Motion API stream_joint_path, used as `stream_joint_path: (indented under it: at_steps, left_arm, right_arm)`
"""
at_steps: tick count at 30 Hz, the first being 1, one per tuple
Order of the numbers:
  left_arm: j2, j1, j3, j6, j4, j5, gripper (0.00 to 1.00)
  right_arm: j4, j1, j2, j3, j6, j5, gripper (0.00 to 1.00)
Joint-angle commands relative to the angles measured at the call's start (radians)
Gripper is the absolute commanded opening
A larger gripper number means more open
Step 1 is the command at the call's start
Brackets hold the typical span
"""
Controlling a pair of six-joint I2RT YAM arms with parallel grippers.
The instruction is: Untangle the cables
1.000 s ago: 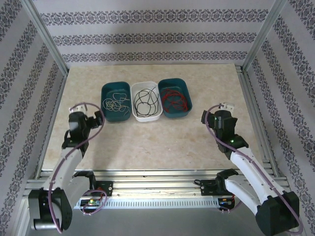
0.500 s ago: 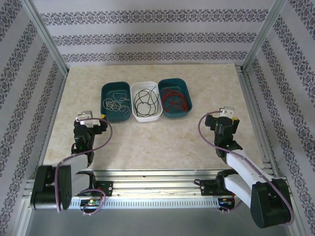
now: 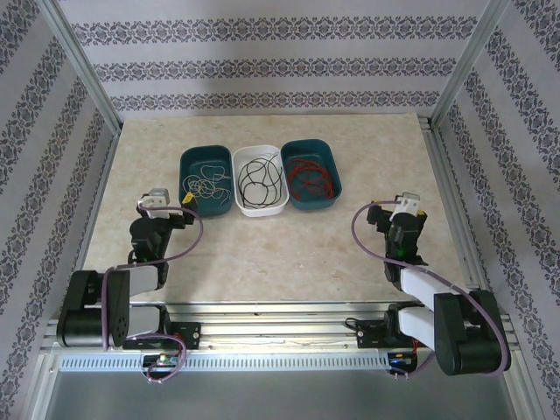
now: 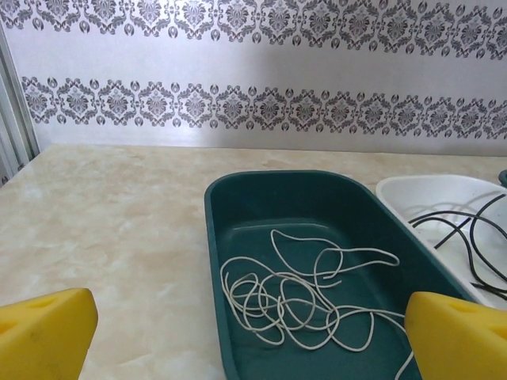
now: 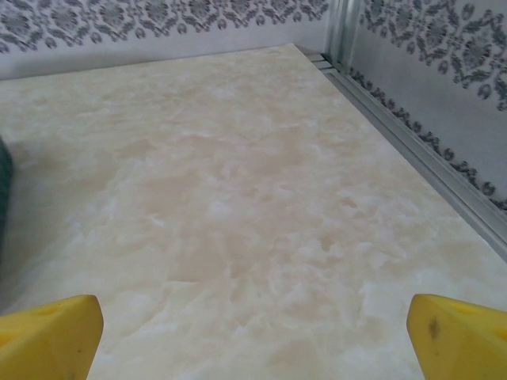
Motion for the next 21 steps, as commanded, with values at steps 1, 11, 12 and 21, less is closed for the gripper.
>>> stream_joint_path:
  at_steps: [1,11,12,21]
  left_arm:
    - [-0.001,0.013,-0.022,0.040,-0.061,0.019,0.99]
    - [0.350,0.009,0.034,0.046,0.227,0.115,0.99]
    - [0.362,0.008,0.038,0.047,0.234,0.119,0.99]
    - [0.320,-0.007,0.206,0.037,-0.141,0.016,0.99]
  right_arm:
    - [0.098,-0.009,0.031,0.012,-0.001,-0.064,0.98]
    - [0.244,-0.016,0.188,0.055,-0.085,-0.158,0.98]
    - [0.271,-0.019,0.211,0.053,-0.087,-0.162,0.98]
    - [0.287,-0.033,0.393,0.145,-0.067,-0.159,0.98]
